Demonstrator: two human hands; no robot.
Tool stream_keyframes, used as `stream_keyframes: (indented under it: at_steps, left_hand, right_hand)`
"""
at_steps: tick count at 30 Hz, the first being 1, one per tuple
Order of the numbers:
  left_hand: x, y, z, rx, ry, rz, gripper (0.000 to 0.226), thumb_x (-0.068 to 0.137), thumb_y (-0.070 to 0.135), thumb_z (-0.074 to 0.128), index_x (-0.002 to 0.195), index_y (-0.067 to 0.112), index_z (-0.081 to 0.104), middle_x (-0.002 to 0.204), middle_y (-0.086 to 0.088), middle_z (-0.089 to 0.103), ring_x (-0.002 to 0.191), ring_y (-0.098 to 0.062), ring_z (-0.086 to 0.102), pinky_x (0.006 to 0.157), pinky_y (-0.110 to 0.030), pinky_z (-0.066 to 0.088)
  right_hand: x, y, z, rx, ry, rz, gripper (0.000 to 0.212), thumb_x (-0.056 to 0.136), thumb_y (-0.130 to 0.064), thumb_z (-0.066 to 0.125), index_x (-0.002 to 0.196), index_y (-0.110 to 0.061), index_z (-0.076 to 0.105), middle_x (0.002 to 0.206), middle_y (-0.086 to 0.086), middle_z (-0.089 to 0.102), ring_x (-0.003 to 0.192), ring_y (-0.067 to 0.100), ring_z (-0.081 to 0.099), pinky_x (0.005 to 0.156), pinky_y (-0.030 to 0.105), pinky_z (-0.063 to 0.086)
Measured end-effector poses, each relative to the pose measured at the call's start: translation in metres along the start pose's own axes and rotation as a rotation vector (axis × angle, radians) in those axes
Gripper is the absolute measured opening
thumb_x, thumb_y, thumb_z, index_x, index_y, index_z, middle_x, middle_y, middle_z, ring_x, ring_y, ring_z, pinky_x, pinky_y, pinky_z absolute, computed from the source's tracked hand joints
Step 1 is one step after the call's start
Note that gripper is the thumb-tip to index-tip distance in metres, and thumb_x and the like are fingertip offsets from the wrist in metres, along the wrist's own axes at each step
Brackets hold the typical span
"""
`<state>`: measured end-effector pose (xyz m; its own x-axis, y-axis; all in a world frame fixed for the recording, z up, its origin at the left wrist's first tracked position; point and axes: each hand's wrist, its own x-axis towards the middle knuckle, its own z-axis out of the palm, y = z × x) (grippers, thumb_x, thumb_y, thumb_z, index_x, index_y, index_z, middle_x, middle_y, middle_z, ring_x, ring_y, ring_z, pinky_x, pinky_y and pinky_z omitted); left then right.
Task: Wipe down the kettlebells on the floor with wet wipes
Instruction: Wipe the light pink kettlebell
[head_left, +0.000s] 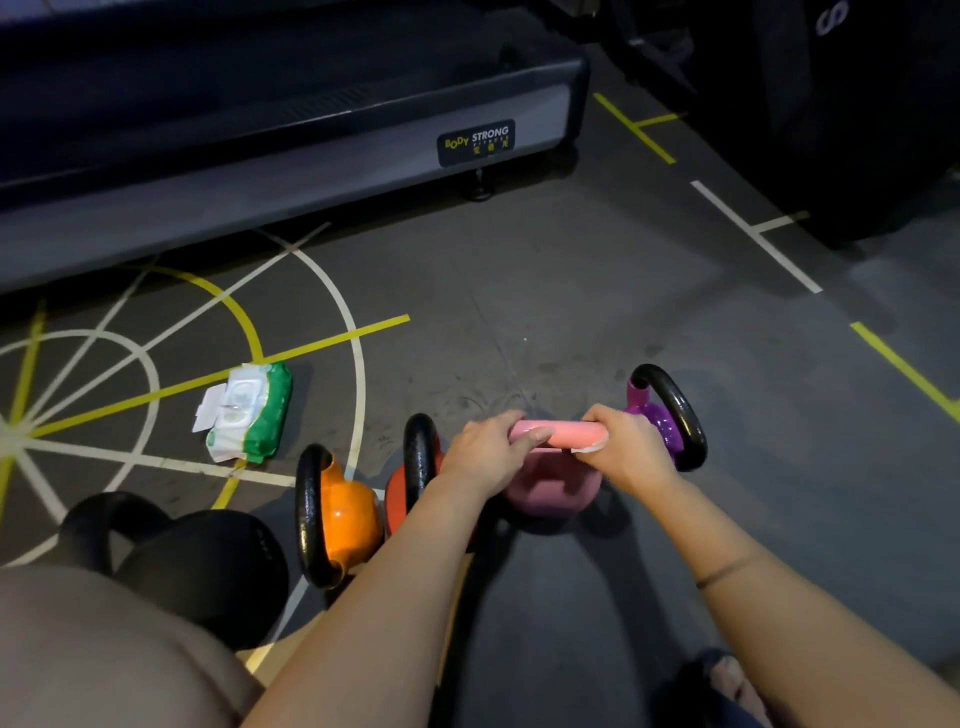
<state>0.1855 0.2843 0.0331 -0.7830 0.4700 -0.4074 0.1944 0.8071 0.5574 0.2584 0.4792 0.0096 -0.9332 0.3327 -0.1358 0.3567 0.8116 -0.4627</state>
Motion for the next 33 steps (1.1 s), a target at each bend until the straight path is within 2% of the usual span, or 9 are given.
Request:
stream_keyframes:
  at_steps: [4, 6, 9, 14, 19, 23, 26, 29, 33]
  left_hand:
    - [-0.005, -0.005, -0.002, -0.011, 0.001, -0.005, 0.051, 0.094, 0.066, 0.052, 0.125, 0.028, 0.064, 0.125, -0.010, 0.068, 0.121, -0.037, 0.055, 0.100, -0.040, 0.043]
    - [-0.006, -0.005, -0.001, -0.014, -0.030, -0.014, 0.054, 0.096, 0.061, 0.053, 0.137, 0.026, 0.057, 0.133, -0.012, 0.063, 0.126, -0.036, 0.051, 0.103, -0.040, 0.039]
    - [-0.007, -0.004, -0.004, 0.011, -0.073, -0.012, 0.062, 0.099, 0.053, 0.053, 0.153, 0.023, 0.040, 0.144, -0.016, 0.055, 0.134, -0.036, 0.044, 0.109, -0.039, 0.034]
    - [-0.003, -0.011, -0.004, 0.014, -0.107, -0.002, 0.063, 0.098, 0.052, 0.058, 0.152, 0.025, 0.040, 0.140, -0.021, 0.056, 0.132, -0.039, 0.047, 0.108, -0.043, 0.040]
    - [-0.006, -0.016, -0.007, 0.028, -0.100, 0.015, 0.066, 0.100, 0.047, 0.057, 0.156, 0.022, 0.032, 0.134, -0.024, 0.058, 0.124, -0.043, 0.054, 0.104, -0.044, 0.044]
    - [-0.009, -0.019, -0.003, 0.161, -0.047, 0.022, 0.032, 0.099, 0.030, 0.058, 0.126, 0.014, 0.051, 0.117, -0.019, 0.066, 0.110, -0.043, 0.062, 0.092, -0.046, 0.048]
    - [-0.009, -0.017, -0.004, 0.183, -0.044, 0.029, 0.029, 0.097, 0.025, 0.061, 0.122, 0.012, 0.056, 0.121, -0.018, 0.065, 0.113, -0.041, 0.061, 0.093, -0.044, 0.048]
    - [-0.011, -0.019, -0.002, 0.158, -0.035, 0.024, 0.033, 0.096, 0.030, 0.064, 0.122, 0.010, 0.058, 0.122, -0.020, 0.064, 0.115, -0.042, 0.060, 0.094, -0.044, 0.047]
    - [-0.015, -0.019, 0.000, 0.152, -0.028, 0.034, 0.036, 0.096, 0.032, 0.066, 0.122, 0.008, 0.057, 0.123, -0.023, 0.064, 0.117, -0.045, 0.059, 0.095, -0.044, 0.046]
  right_hand:
    - [0.024, -0.026, -0.003, -0.447, -0.160, -0.214, 0.028, 0.084, -0.047, 0.061, 0.108, -0.031, 0.057, 0.102, 0.004, 0.071, 0.096, 0.034, 0.068, 0.070, 0.035, 0.046]
    - [0.027, -0.029, 0.001, -0.533, -0.147, -0.279, 0.025, 0.086, -0.040, 0.059, 0.106, -0.026, 0.056, 0.101, 0.004, 0.070, 0.095, 0.034, 0.067, 0.068, 0.035, 0.044]
    - [0.024, -0.015, -0.003, -0.439, -0.131, -0.335, 0.022, 0.084, -0.033, 0.066, 0.095, -0.015, 0.058, 0.097, 0.007, 0.069, 0.095, 0.033, 0.065, 0.074, 0.037, 0.044]
    - [0.021, -0.001, -0.015, -0.160, -0.199, -0.191, 0.029, 0.081, -0.035, 0.073, 0.093, -0.012, 0.061, 0.093, 0.011, 0.068, 0.092, 0.036, 0.064, 0.074, 0.040, 0.048]
    - [0.025, -0.028, -0.001, -0.557, -0.163, -0.324, 0.030, 0.087, -0.049, 0.059, 0.103, -0.025, 0.052, 0.099, 0.003, 0.070, 0.093, 0.033, 0.067, 0.067, 0.036, 0.043]
    - [0.025, -0.056, 0.010, -0.648, -0.185, -0.464, 0.029, 0.088, -0.031, 0.057, 0.112, -0.018, 0.048, 0.102, 0.008, 0.069, 0.095, 0.035, 0.068, 0.072, 0.039, 0.045]
    - [0.019, -0.055, 0.015, -0.609, -0.088, -0.575, 0.027, 0.079, -0.025, 0.067, 0.099, -0.014, 0.055, 0.087, 0.007, 0.071, 0.082, 0.031, 0.070, 0.075, 0.038, 0.044]
    - [0.020, -0.034, 0.005, -0.588, -0.061, -0.525, 0.031, 0.072, -0.036, 0.076, 0.085, -0.018, 0.054, 0.072, 0.002, 0.069, 0.070, 0.028, 0.069, 0.065, 0.036, 0.042]
    - [0.024, -0.016, -0.014, -0.500, -0.135, -0.340, 0.037, 0.080, -0.047, 0.069, 0.098, -0.017, 0.055, 0.091, 0.008, 0.069, 0.092, 0.034, 0.064, 0.068, 0.037, 0.038]
